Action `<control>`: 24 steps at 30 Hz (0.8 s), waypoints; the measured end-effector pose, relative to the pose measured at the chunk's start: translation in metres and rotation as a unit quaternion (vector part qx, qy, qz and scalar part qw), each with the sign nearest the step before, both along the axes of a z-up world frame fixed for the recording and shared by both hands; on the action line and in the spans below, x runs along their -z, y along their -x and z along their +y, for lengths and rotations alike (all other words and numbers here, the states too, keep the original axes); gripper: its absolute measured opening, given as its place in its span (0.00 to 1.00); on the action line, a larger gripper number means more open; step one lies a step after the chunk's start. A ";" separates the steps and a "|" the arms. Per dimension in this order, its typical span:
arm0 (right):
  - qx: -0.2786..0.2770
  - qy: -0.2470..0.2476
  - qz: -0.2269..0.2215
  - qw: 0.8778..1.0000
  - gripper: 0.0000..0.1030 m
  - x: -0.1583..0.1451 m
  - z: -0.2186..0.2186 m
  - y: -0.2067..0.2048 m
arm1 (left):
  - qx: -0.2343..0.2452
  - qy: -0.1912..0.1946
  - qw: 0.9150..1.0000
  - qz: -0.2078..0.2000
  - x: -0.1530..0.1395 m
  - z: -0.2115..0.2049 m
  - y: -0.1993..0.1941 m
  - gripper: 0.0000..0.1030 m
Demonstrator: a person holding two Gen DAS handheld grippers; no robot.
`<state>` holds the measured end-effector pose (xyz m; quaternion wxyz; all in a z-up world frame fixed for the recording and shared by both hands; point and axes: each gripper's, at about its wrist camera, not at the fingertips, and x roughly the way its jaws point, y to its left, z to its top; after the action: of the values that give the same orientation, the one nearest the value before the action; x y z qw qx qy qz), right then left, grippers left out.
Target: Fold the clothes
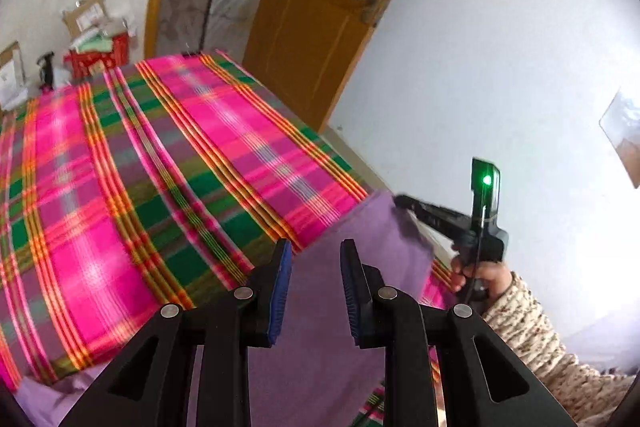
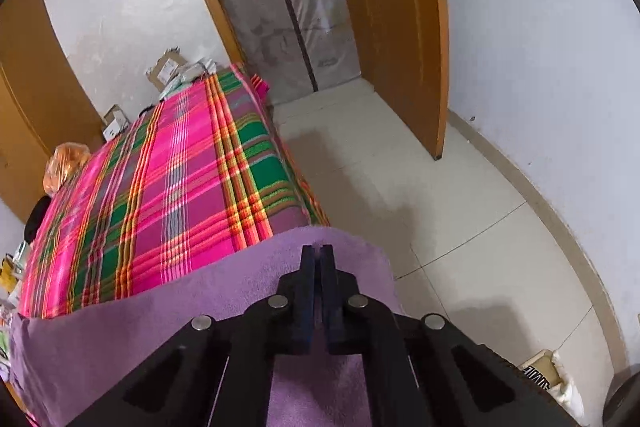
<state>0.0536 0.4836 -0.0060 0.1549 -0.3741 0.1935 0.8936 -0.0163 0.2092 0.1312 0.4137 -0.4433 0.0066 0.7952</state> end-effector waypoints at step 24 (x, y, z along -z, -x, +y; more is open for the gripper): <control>0.003 -0.034 0.031 0.999 0.02 -0.030 -0.025 -0.038 | -0.061 -0.031 0.992 -0.104 0.051 -0.057 0.026 0.25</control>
<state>0.0913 0.4590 0.0242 0.1645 -0.3397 0.1691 0.9105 -0.0423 0.1518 0.0803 0.3760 -0.5106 -0.0881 0.7682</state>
